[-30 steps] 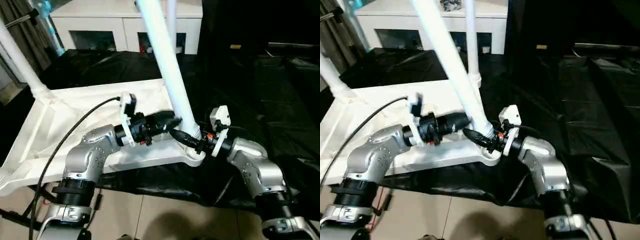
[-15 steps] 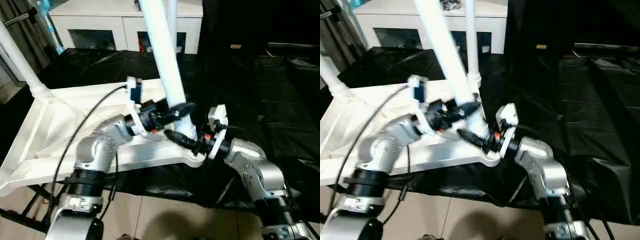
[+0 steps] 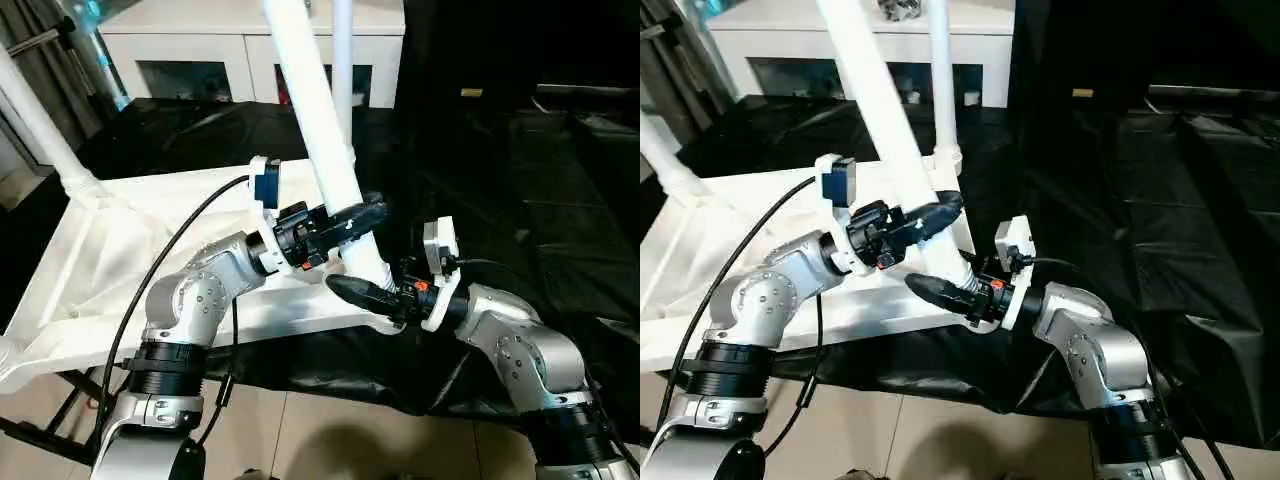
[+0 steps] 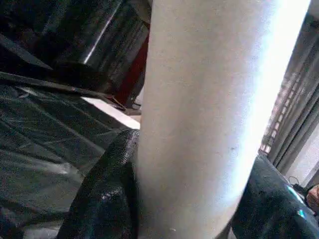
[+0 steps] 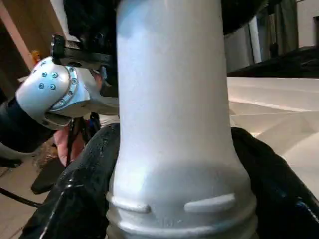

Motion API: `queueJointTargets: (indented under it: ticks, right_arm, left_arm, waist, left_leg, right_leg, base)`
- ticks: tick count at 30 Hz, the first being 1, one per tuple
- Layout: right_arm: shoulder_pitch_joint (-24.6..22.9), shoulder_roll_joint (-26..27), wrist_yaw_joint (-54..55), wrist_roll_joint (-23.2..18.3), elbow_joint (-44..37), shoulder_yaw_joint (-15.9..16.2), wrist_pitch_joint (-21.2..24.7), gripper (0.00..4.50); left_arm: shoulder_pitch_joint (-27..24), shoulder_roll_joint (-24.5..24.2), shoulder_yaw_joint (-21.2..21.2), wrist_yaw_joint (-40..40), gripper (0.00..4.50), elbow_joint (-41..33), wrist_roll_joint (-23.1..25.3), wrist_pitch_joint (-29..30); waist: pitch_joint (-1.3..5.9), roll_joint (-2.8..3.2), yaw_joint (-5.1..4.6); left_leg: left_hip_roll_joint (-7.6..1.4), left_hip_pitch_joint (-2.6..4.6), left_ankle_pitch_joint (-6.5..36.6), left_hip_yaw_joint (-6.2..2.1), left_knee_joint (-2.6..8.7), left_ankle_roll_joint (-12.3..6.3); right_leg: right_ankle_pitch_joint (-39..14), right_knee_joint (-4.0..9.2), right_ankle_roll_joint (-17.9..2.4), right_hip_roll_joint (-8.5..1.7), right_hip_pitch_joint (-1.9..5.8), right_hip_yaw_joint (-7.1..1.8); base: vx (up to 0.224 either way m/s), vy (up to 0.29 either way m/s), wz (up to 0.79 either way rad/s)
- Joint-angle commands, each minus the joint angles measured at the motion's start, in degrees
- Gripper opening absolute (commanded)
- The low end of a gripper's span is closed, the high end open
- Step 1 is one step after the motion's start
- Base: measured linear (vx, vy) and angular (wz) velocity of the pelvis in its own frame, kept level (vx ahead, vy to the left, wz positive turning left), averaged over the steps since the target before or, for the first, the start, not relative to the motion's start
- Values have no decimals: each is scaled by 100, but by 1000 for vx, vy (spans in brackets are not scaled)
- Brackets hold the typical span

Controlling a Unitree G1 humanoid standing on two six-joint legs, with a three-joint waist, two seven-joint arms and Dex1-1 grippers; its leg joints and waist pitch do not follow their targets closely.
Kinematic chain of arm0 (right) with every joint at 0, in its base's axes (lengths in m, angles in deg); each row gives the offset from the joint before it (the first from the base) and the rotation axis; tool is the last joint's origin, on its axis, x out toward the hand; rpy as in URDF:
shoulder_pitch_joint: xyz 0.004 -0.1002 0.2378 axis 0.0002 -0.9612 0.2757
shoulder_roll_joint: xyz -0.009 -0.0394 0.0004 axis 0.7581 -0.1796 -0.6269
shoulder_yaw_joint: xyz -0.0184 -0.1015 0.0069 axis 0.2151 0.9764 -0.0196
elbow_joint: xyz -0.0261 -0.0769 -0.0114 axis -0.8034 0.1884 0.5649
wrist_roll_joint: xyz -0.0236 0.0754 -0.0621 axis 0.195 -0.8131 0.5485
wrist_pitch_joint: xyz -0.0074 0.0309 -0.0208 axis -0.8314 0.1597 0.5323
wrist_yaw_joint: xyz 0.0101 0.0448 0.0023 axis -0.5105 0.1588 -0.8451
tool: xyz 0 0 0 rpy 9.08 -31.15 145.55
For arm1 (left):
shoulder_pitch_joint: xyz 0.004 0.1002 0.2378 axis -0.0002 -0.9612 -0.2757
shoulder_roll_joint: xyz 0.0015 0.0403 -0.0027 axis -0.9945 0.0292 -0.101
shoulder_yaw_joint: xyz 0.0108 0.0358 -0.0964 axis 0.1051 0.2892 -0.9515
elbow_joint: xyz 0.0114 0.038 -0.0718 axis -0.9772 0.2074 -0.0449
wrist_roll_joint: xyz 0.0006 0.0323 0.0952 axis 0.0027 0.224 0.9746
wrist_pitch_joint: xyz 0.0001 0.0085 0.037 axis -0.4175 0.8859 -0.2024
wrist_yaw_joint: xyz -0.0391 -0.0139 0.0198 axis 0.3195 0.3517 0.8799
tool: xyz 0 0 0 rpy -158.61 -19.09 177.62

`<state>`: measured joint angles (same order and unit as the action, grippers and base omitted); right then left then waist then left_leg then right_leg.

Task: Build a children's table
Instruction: Insert table leg to table base

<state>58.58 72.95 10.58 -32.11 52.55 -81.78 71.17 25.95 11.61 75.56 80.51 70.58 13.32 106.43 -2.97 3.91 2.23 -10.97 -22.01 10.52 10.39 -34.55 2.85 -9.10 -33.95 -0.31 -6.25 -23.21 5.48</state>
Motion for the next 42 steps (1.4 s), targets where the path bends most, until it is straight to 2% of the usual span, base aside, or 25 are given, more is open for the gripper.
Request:
queueJointTargets:
  ticks: [1, 3, 4, 6, 9, 10, 11, 13, 15, 16, 18, 19, 21, 22, 23, 24, 26, 27, 31, 32, 33, 35, 38, 42]
  right_arm:
    - [-29, 19, 22, -5, -29, 102, 100, 280]
    - [-53, 58, 88, 31, -85, 161, 73, 280]
    - [-36, 68, 148, 33, -99, 171, 121, 280]
    - [-7, 62, 190, -1, -86, 152, 217, 336]
    - [54, 16, 314, 41, -57, 48, 171, 355]
    - [86, 7, 412, 113, -40, 5, 83, 384]
    - [118, 3, 512, 196, -21, -22, 1, 384]
    - [165, -2, 658, 322, 6, -49, -107, 399]
    - [206, -4, 746, 377, -1, -59, -115, 402]
    - [264, -30, 821, 435, -36, -49, -78, 402]
    - [332, -63, 873, 485, -72, -33, -59, 403]
    - [476, -150, 994, 636, -66, 27, -47, 403]
    - [504, -172, 991, 661, -61, 44, -54, 403]
    - [539, -201, 986, 678, -59, 74, -40, 403]
    - [563, -218, 998, 714, -38, 116, -23, 403]
    - [576, -236, 1012, 796, -3, 193, -41, 403]
    - [577, -249, 1007, 880, 33, 261, -99, 403]
    - [582, -255, 1018, 1002, 87, 351, -180, 385]
    - [636, -290, 1037, 1144, 165, 484, -208, 361]
    - [642, -308, 1032, 1154, 170, 509, -197, 331]
    - [647, -316, 1041, 1152, 182, 512, -183, 322]
    - [662, -295, 1075, 1117, 208, 485, -153, 321]
    - [650, -253, 1108, 1130, 223, 488, -166, 284]
    - [672, -245, 1085, 1128, 259, 477, -176, 275]
  left_arm:
    - [141, 72, 18, 90, 211, -209, -237, 45]
    - [118, 47, 23, 53, 209, -266, -214, 34]
    - [123, 35, 37, -15, 209, -294, -170, 1]
    - [153, 43, 51, -154, 208, -283, -91, -40]
    - [265, 46, 211, -596, 206, -137, 453, -404]
    - [299, 30, 269, -779, 202, -84, 673, -527]
    - [323, 13, 308, -921, 202, -50, 831, -602]
    - [351, -10, 349, -1095, 200, -17, 1020, -671]
    - [339, -13, 386, -1189, 200, -64, 1122, -709]
    - [319, -24, 469, -1252, 200, -159, 1245, -759]
    - [291, -32, 562, -1320, 199, -281, 1349, -779]
    - [231, -63, 754, -1501, 199, -445, 1559, -813]
    - [216, -77, 801, -1541, 199, -478, 1617, -824]
    - [176, -94, 861, -1577, 199, -536, 1679, -858]
    - [134, -101, 874, -1588, 199, -590, 1683, -860]
    - [74, -100, 888, -1619, 199, -663, 1686, -871]
    - [47, -92, 897, -1624, 199, -713, 1669, -852]
    - [6, -80, 932, -1624, 199, -796, 1677, -854]
    - [-51, -78, 953, -1688, 199, -889, 1697, -835]
    - [-63, -78, 961, -1715, 199, -903, 1706, -832]
    - [-72, -88, 980, -1720, 199, -915, 1715, -825]
    - [-113, -140, 1004, -1697, 199, -977, 1675, -783]
    - [-171, -185, 1009, -1686, 199, -1012, 1660, -791]
    - [-118, -141, 1003, -1675, 199, -1009, 1601, -749]
  waist:
    - [397, -49, 26]
    - [401, -51, 23]
    - [408, -19, 27]
    - [412, -38, 21]
    - [414, -34, 29]
    - [418, -72, 32]
    - [417, -94, 42]
    - [408, -87, 54]
    - [408, -105, 51]
    - [415, -133, 34]
    - [425, -112, 24]
    - [425, -116, 30]
    - [426, -118, 29]
    - [427, -131, 38]
    - [426, -174, 36]
    - [427, -157, 45]
    - [431, -159, 42]
    - [430, -182, 41]
    - [419, -153, 38]
    - [418, -176, 42]
    - [414, -173, 43]
    - [421, -194, 56]
    - [415, -187, 52]
    - [420, -178, 50]
  left_leg:
    - [-163, 62, 1295, -68, 428, -251]
    - [-163, 62, 1239, -67, 426, -254]
    - [-161, 59, 1209, -72, 424, -253]
    - [-161, 57, 1170, -69, 421, -264]
    - [-168, 58, 1156, -73, 422, -264]
    - [-172, 65, 1140, -69, 419, -265]
    - [-171, 72, 1120, -62, 413, -270]
    - [-161, 55, 1069, -63, 413, -228]
    - [-162, 57, 1045, -62, 408, -227]
    - [-158, 40, 967, -64, 404, -257]
    - [-157, 46, 892, -62, 392, -292]
    - [-175, 37, 856, -74, 394, -307]
    - [-165, 50, 820, -54, 381, -342]
    - [-163, 38, 787, -55, 380, -358]
    - [-167, 38, 783, -50, 377, -367]
    - [-173, 37, 740, -52, 371, -365]
    - [-165, 45, 753, -44, 367, -366]
    - [-172, 41, 741, -47, 370, -363]
    - [-173, 46, 847, -49, 376, -323]
    - [-172, 48, 877, -49, 379, -314]
    - [-170, 51, 893, -45, 377, -315]
    - [-170, 45, 849, -50, 373, -335]
    - [-170, 49, 840, -43, 372, -337]
    - [-167, 49, 820, -44, 367, -327]
  right_leg:
    - [-1850, 447, -1033, -200, 324, -223]
    - [-1764, 437, -1040, -196, 322, -225]
    - [-1696, 423, -1052, -197, 328, -222]
    - [-1555, 415, -1093, -190, 335, -222]
    - [-1493, 411, -1100, -191, 337, -221]
    - [-1524, 415, -1073, -199, 334, -228]
    - [-1545, 423, -1062, -200, 326, -231]
    - [-1635, 419, -986, -208, 339, -233]
    - [-1675, 421, -954, -208, 335, -234]
    - [-1617, 413, -937, -201, 346, -231]
    - [-1520, 395, -974, -201, 341, -232]
    - [-1443, 374, -1009, -205, 343, -233]
    - [-1378, 380, -1049, -196, 331, -239]
    - [-1365, 366, -1068, -199, 341, -236]
    - [-1364, 373, -1065, -198, 339, -238]
    - [-1314, 350, -1096, -205, 338, -242]
    - [-1269, 353, -1112, -195, 332, -244]
    - [-1243, 348, -1117, -195, 334, -243]
    - [-1322, 357, -1124, -196, 331, -245]
    - [-1342, 356, -1124, -198, 337, -245]
    - [-1361, 361, -1120, -195, 329, -249]
    - [-1366, 347, -1096, -204, 337, -252]
    - [-1370, 353, -1093, -194, 325, -253]
    - [-1299, 346, -1100, -189, 327, -253]
  base:
    - [0, 0, 0]
    - [0, 0, 0]
    - [0, 0, 0]
    - [0, 0, 0]
    - [0, 0, 0]
    - [0, 0, 0]
    - [0, 0, 0]
    - [0, 0, 0]
    - [0, 0, 0]
    - [0, 0, 0]
    - [0, 0, 0]
    - [0, 0, 0]
    - [0, 0, 0]
    - [0, 0, 0]
    - [0, 0, 0]
    - [0, 0, 0]
    - [0, 0, 0]
    - [0, 0, 0]
    - [0, 0, 0]
    - [0, 0, 0]
    - [0, 0, 0]
    - [0, 0, 0]
    - [0, 0, 0]
    - [0, 0, 0]
